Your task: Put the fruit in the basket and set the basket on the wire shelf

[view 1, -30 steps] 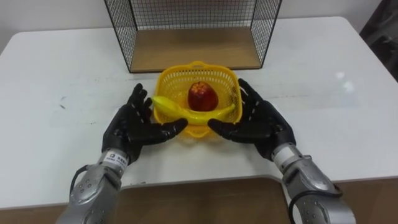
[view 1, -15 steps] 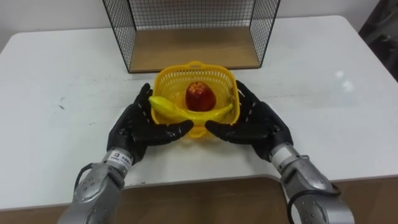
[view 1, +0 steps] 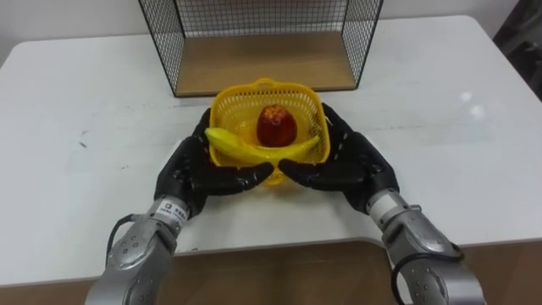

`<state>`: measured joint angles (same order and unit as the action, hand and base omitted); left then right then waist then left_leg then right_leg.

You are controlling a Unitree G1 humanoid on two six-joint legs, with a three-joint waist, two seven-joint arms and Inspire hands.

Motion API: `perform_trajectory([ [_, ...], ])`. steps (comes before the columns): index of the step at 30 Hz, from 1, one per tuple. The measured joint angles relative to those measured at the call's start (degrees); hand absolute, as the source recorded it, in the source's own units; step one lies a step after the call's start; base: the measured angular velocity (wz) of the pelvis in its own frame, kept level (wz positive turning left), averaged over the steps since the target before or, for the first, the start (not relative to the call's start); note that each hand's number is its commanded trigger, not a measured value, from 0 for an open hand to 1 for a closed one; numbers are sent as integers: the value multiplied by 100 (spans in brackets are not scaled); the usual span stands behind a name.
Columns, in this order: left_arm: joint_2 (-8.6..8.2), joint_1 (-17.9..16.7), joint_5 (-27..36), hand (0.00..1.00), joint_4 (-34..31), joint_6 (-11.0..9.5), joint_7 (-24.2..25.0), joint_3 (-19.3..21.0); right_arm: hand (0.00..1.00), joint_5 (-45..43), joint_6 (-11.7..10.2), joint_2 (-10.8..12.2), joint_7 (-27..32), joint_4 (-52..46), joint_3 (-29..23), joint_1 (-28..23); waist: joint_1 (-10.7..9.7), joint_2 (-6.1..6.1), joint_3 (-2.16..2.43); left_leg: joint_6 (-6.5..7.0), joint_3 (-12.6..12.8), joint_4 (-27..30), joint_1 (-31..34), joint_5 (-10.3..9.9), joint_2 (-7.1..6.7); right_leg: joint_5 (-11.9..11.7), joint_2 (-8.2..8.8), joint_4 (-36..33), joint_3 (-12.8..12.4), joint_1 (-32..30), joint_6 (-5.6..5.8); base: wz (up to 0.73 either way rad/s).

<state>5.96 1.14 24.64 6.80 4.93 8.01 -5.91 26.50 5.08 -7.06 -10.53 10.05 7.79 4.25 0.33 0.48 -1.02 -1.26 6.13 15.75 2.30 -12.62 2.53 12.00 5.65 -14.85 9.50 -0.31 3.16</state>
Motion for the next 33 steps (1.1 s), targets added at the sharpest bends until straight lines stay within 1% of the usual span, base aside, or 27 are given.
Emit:
perform_trajectory([
  [6,3,47,-56,0,-138,-2,0,8,0,6,-5,-5,41,-25,-19,23,4,-48,19,0,0,-1,-2,0,0,0,-1,1,-5,2,0,0],
  [9,2,49,-56,0,-264,-2,0,6,0,1,-5,1,119,-193,-18,23,2,-67,20,0,2,-1,-3,0,0,0,-2,2,-11,4,0,0],
  [12,-2,49,-56,0,-380,-6,-1,6,0,3,-26,0,148,-284,-22,23,1,-89,34,0,1,-1,-17,0,0,-1,-3,8,-11,21,0,0],
  [17,-3,57,-57,0,-399,-21,-10,3,0,9,-26,3,172,-332,-24,23,7,-91,33,0,5,-3,-68,0,0,-1,-3,10,-29,63,0,0],
  [24,-89,111,-56,0,-422,-20,-11,17,0,19,-26,11,228,-411,-76,107,6,-89,33,0,6,-1,-77,0,1,-3,-10,1,-59,58,-1,0],
  [33,-91,210,-57,0,-467,-20,-10,34,0,18,-26,10,230,-416,-208,229,6,-80,32,0,5,-1,-83,0,0,-5,-12,6,-81,57,0,0],
])
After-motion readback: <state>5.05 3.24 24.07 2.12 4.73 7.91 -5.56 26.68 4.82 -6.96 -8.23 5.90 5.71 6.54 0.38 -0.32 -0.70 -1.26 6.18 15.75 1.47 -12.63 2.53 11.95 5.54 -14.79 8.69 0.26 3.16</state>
